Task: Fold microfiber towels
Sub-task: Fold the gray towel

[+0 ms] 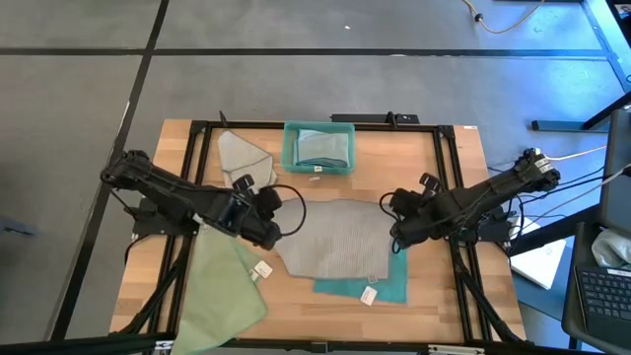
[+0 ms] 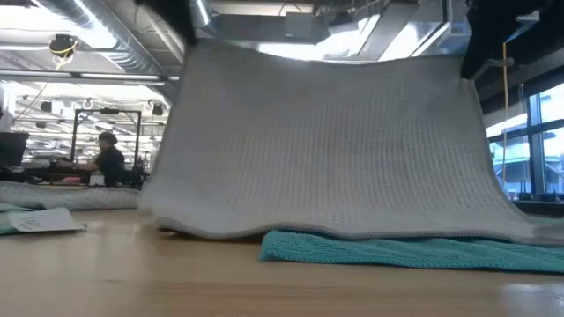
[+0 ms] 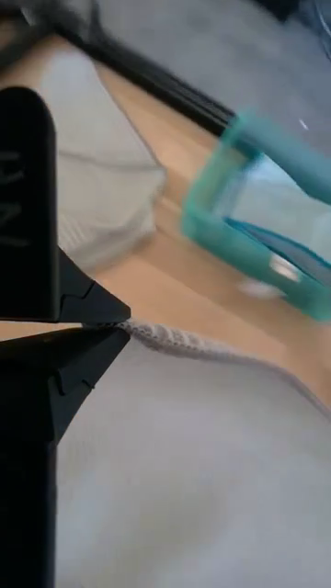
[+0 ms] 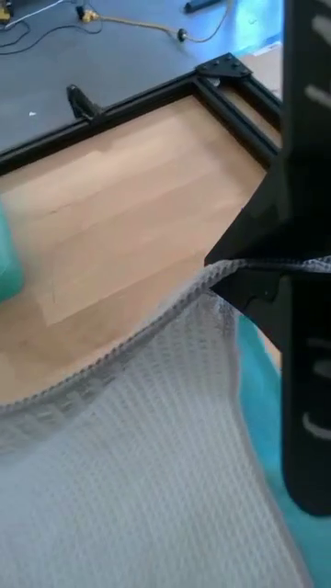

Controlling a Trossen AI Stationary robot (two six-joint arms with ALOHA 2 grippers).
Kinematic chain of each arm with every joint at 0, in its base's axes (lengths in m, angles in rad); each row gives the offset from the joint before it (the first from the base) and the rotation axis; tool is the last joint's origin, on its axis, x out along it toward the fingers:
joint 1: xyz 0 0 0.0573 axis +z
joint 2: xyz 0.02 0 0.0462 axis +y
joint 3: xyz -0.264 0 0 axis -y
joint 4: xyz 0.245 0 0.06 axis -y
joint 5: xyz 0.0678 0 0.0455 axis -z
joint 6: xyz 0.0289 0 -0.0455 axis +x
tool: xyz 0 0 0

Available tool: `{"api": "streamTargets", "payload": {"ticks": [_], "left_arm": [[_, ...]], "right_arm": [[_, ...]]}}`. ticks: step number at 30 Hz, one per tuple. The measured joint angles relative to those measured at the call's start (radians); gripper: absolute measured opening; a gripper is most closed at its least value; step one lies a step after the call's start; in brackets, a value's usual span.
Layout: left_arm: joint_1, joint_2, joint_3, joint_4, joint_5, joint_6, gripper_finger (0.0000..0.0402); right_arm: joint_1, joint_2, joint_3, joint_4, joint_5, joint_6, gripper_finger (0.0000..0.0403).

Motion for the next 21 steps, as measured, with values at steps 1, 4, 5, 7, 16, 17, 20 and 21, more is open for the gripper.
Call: {"api": "streamTargets", "payload": {"ticks": [1, 4, 5, 7, 16, 17, 20, 21], "left_arm": [[-0.006, 0.0, 0.035, 0.007, 0.003, 0.0, 0.0], [-0.024, 0.0, 0.145, 0.001, 0.001, -0.001, 0.0], [-0.033, 0.0, 0.18, -0.002, 0.002, 0.001, 0.0], [-0.051, 0.0, 0.253, -0.004, 0.009, 0.016, 0.0], [-0.144, -0.001, 0.533, -0.091, 0.07, 0.056, 0.0], [-0.158, 0.0, 0.556, -0.092, 0.086, 0.056, 0.0], [-0.2, 0.0, 0.603, -0.091, 0.114, 0.026, 0.0], [-0.213, -0.001, 0.609, -0.091, 0.12, 0.009, 0.0]], "right_arm": [[0.0, 0.0, -0.009, -0.007, -0.003, 0.014, 0.0009], [-0.003, 0.0, -0.033, -0.018, -0.023, 0.041, 0.0009], [-0.002, 0.0, -0.035, -0.017, -0.027, 0.041, 0.0009], [0.0, 0.0, -0.032, -0.014, -0.034, 0.04, 0.0009], [0.07, -0.077, 0.346, 0.02, -0.117, -0.031, 0.0009], [0.085, -0.085, 0.41, 0.025, -0.139, -0.029, 0.0009], [0.138, -0.089, 0.575, 0.033, -0.239, -0.016, 0.0005], [0.158, -0.087, 0.616, 0.047, -0.285, -0.019, 0.0004]]}}
